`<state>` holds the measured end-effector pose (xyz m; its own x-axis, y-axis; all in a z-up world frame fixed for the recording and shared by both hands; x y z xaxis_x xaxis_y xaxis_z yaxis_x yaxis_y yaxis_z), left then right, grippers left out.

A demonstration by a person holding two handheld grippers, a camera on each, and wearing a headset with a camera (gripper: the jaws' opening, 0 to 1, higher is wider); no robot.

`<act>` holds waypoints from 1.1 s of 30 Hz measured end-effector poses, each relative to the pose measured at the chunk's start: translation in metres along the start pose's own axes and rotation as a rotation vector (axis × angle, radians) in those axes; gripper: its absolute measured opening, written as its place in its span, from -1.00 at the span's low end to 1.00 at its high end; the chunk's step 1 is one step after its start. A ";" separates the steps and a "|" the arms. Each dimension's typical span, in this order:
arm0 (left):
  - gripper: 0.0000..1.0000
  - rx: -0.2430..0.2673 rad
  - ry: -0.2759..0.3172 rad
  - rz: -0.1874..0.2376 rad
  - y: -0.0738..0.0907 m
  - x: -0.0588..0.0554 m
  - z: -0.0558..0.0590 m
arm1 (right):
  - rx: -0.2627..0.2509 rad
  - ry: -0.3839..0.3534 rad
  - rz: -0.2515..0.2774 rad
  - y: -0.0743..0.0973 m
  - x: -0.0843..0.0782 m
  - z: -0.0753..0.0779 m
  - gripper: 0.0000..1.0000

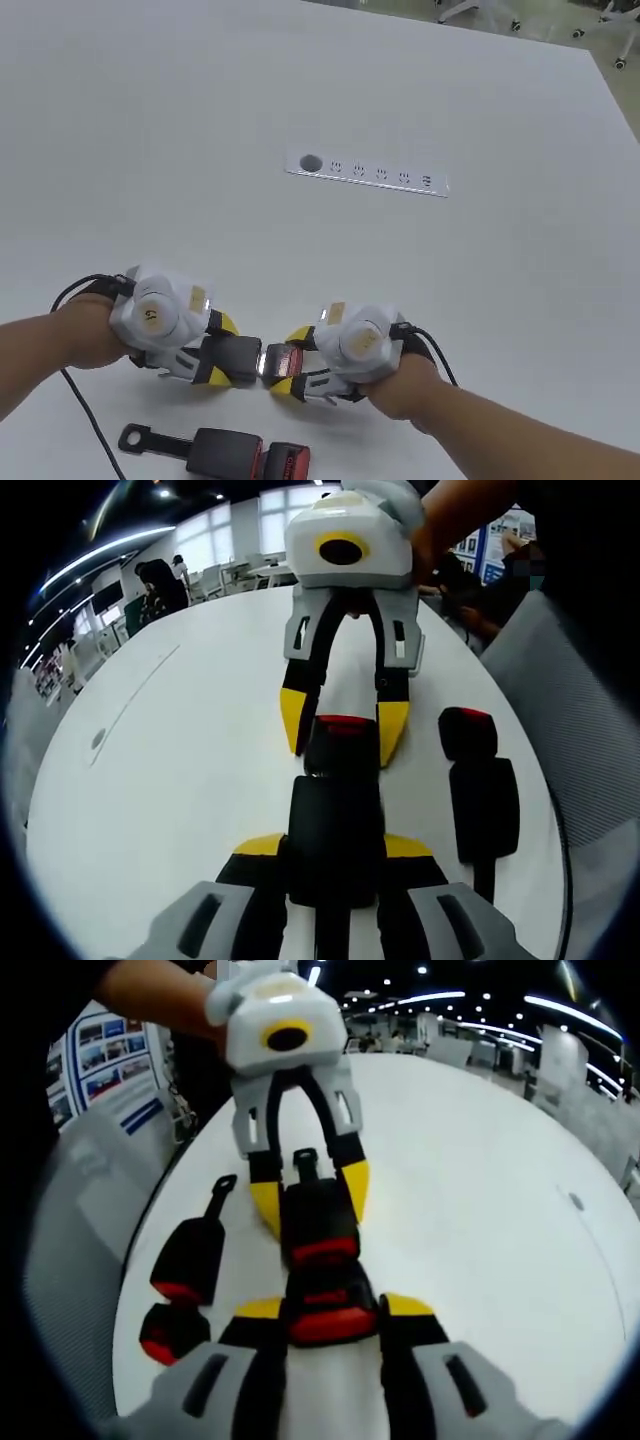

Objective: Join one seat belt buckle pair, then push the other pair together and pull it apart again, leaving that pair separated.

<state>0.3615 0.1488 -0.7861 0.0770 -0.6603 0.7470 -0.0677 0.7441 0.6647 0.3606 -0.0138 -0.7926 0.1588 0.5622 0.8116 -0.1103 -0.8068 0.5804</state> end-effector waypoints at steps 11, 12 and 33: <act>-0.29 0.015 0.034 0.024 0.002 -0.004 0.000 | -0.002 0.004 -0.001 0.011 -0.009 0.004 -0.28; -0.29 0.016 0.036 0.024 0.002 -0.004 0.000 | -0.001 -0.002 0.003 0.012 -0.009 0.004 -0.28; -0.29 0.008 0.057 0.024 0.005 -0.004 0.000 | -0.008 0.019 0.013 0.033 -0.023 0.002 -0.28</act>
Point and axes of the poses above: the centre of the closed fingertips' face, and the gripper's own axes: y roughly backward along the fingers, z roughly to its right, x roughly out of its top, the point moved 9 cm from there along y, roughly backward along the fingers, and after that the axes turned 10 degrees about z, right-handed, at the moved point
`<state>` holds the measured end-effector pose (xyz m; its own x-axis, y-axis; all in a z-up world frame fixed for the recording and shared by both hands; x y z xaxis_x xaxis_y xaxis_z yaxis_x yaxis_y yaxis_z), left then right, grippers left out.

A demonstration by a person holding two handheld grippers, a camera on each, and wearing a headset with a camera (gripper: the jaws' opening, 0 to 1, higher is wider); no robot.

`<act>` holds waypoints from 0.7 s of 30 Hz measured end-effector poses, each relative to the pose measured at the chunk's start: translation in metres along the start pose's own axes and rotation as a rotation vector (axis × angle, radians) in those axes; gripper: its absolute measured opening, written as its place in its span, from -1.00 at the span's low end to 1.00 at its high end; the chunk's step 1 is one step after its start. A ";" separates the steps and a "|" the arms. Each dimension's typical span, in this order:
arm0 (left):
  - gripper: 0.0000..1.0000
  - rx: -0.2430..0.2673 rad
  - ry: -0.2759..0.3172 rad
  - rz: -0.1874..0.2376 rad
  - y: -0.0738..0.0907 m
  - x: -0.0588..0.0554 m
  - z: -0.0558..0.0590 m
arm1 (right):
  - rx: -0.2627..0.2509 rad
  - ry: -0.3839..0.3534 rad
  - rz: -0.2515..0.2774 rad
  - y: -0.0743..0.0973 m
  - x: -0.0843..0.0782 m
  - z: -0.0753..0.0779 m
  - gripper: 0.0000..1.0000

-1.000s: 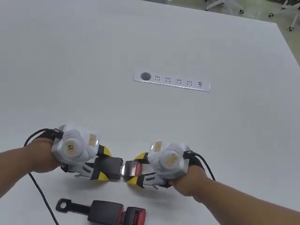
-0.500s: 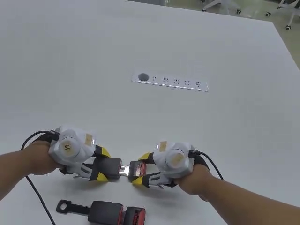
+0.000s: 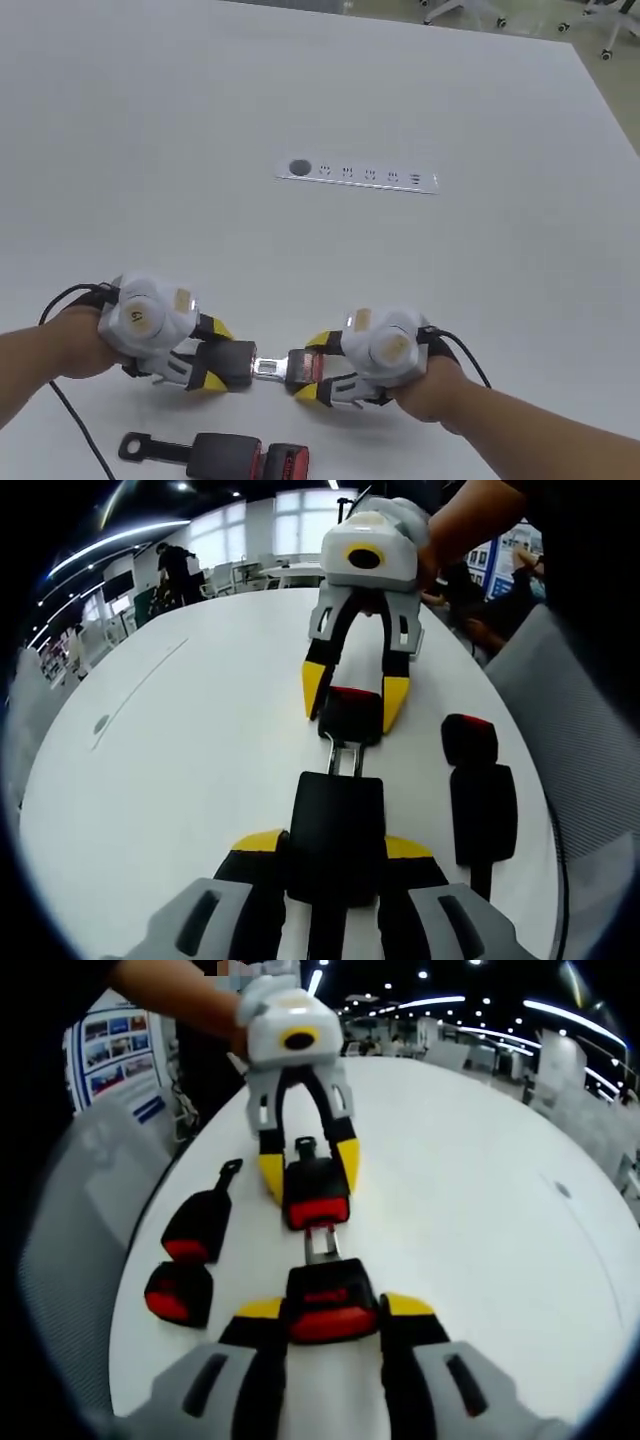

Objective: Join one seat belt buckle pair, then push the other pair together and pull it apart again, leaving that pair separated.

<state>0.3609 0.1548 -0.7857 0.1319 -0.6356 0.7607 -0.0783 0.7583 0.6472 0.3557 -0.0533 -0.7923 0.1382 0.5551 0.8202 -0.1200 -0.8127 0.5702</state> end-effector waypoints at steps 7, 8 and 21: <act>-0.29 -0.001 0.003 0.003 0.000 -0.001 0.000 | -0.025 -0.024 0.003 0.021 -0.015 0.001 -0.27; -0.29 -0.001 0.004 0.003 0.000 -0.001 0.000 | -0.024 -0.024 0.005 0.024 -0.015 0.001 -0.27; -0.29 -0.007 0.003 -0.008 0.002 -0.001 0.000 | -0.034 -0.032 -0.011 0.058 -0.034 0.008 -0.27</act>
Point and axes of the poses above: the centre of the closed fingertips' face, and the gripper's own axes: y roughly backward along the fingers, z roughly to its right, x roughly out of its top, the point moved 9 cm from there along y, roughly backward along the fingers, and after that the axes turned 10 degrees about z, right-handed, at the moved point
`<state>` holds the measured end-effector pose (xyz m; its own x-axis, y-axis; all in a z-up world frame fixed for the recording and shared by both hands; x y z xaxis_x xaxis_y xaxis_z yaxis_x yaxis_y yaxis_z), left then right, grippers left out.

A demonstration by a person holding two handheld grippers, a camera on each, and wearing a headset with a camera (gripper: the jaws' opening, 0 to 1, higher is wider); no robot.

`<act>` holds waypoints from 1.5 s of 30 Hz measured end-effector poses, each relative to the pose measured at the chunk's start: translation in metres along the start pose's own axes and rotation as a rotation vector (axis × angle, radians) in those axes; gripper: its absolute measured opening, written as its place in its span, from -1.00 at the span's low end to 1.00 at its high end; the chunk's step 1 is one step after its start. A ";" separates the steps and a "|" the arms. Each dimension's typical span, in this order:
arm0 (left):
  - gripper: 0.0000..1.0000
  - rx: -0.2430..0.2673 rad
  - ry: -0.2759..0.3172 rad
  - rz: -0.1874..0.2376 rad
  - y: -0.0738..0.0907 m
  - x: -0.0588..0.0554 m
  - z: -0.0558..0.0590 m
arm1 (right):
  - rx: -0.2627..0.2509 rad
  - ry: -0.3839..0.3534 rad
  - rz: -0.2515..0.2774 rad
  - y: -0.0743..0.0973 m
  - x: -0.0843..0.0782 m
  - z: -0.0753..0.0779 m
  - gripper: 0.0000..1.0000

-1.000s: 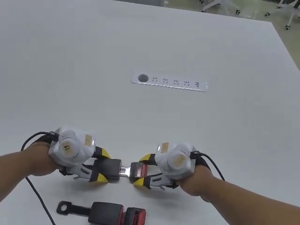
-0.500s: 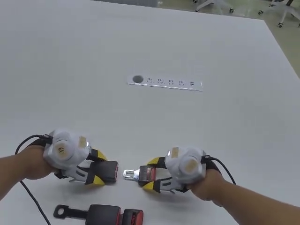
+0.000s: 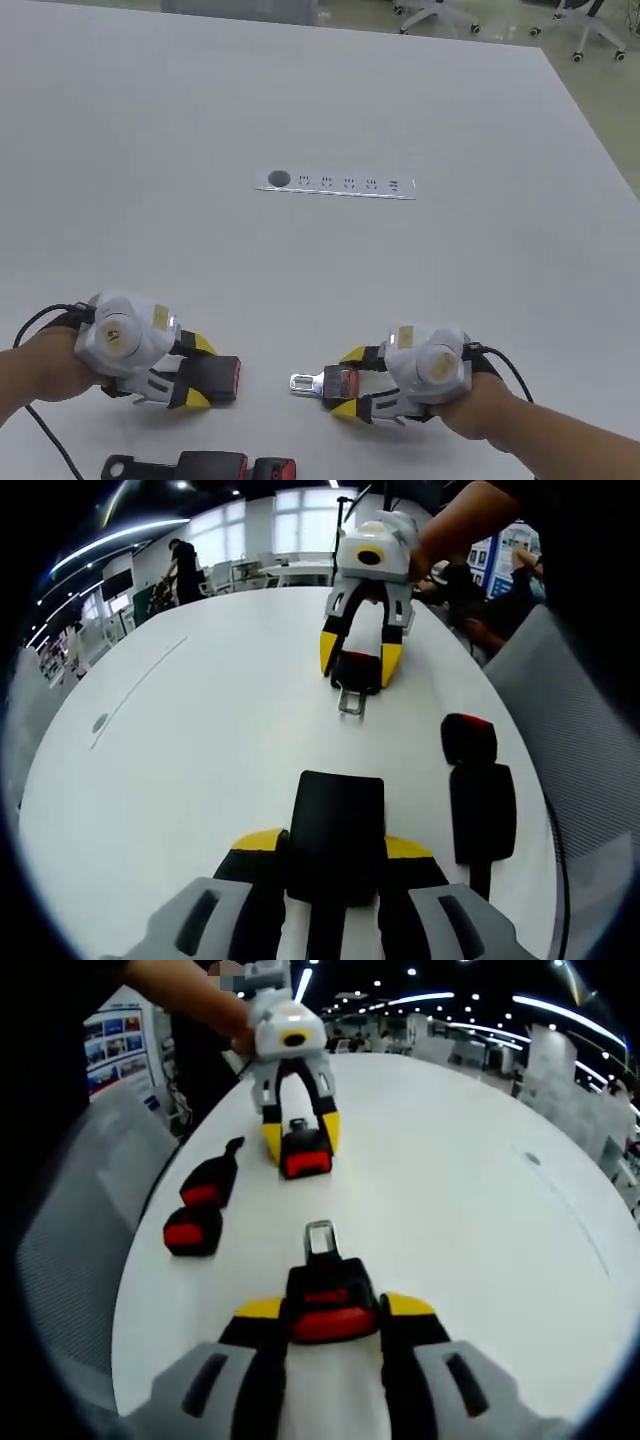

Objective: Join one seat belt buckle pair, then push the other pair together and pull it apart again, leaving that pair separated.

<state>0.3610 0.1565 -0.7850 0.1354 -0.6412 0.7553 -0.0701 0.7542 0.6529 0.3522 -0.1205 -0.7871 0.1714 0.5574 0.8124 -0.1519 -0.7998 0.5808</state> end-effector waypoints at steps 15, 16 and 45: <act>-0.28 -0.008 0.005 -0.010 0.001 0.000 -0.001 | -0.028 -0.012 0.001 0.025 -0.022 0.003 -0.27; -0.28 -0.009 0.004 -0.011 0.001 0.000 -0.001 | -0.030 -0.017 -0.002 0.027 -0.024 0.003 -0.27; -0.28 -0.018 -0.004 -0.029 -0.002 0.002 0.001 | -0.053 -0.028 -0.040 0.068 -0.052 0.001 -0.25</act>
Point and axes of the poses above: the centre of the closed fingertips' face, and the gripper's own axes: y roughly backward along the fingers, z roughly to its right, x roughly out of its top, the point moved 9 cm from there along y, roughly backward along the fingers, and after that the axes turned 10 degrees about z, right-handed, at the moved point
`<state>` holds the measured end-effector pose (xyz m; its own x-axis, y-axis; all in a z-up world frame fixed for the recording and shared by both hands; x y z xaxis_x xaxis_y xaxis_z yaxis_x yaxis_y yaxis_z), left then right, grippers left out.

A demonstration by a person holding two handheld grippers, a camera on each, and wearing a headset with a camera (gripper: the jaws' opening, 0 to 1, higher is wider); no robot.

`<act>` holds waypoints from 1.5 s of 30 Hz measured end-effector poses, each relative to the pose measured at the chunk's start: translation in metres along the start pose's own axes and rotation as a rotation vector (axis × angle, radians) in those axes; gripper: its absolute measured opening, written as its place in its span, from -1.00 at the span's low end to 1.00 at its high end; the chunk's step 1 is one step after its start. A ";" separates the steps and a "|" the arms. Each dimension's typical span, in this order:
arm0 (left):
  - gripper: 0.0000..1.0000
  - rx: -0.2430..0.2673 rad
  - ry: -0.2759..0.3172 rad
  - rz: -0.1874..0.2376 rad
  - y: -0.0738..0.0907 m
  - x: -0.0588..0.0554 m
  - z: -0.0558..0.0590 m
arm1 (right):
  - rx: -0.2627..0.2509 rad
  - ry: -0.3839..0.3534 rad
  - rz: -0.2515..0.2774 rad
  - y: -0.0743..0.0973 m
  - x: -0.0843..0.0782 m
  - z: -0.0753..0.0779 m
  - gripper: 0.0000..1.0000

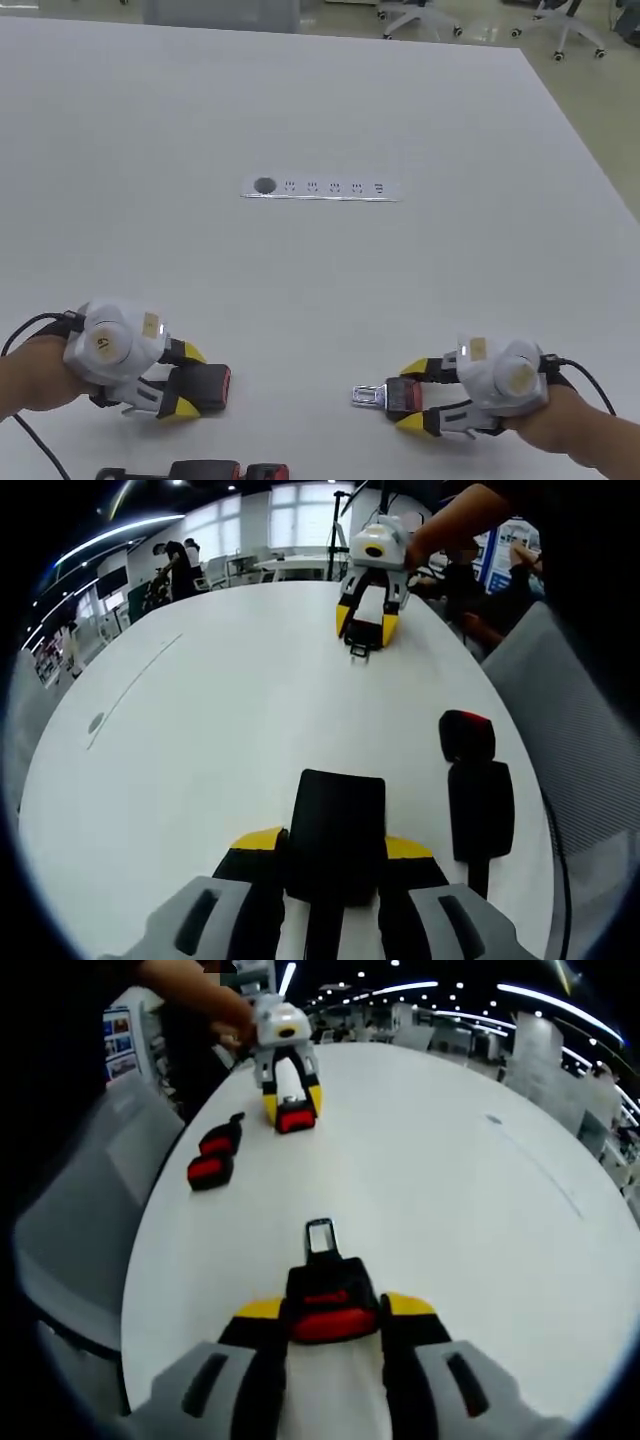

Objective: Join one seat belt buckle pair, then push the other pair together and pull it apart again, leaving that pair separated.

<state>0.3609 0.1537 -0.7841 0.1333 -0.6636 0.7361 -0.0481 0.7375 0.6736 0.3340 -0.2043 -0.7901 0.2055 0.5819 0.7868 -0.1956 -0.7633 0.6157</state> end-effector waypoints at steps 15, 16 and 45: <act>0.01 0.099 0.129 0.029 0.006 0.017 0.002 | -0.126 -0.095 0.068 -0.004 0.016 -0.006 0.14; 0.18 0.127 0.165 0.069 0.010 0.021 0.002 | -0.170 -0.120 0.087 -0.005 0.020 -0.006 0.23; 1.00 0.618 0.462 0.379 0.095 0.015 0.080 | -0.561 -0.196 0.307 0.020 0.072 -0.066 0.98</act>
<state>0.2790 0.2033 -0.7035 0.3822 -0.1700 0.9083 -0.6836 0.6093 0.4017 0.2815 -0.1593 -0.7177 0.2210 0.2590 0.9403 -0.7313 -0.5938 0.3354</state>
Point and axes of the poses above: the centre of the closed fingertips' face, and the gripper's own axes: y roughly backward along the fingers, z roughly to its right, x roughly out of its top, the point moved 9 cm from there along y, roughly backward along the fingers, and after that the axes turned 10 degrees about z, right-handed, at the moved point
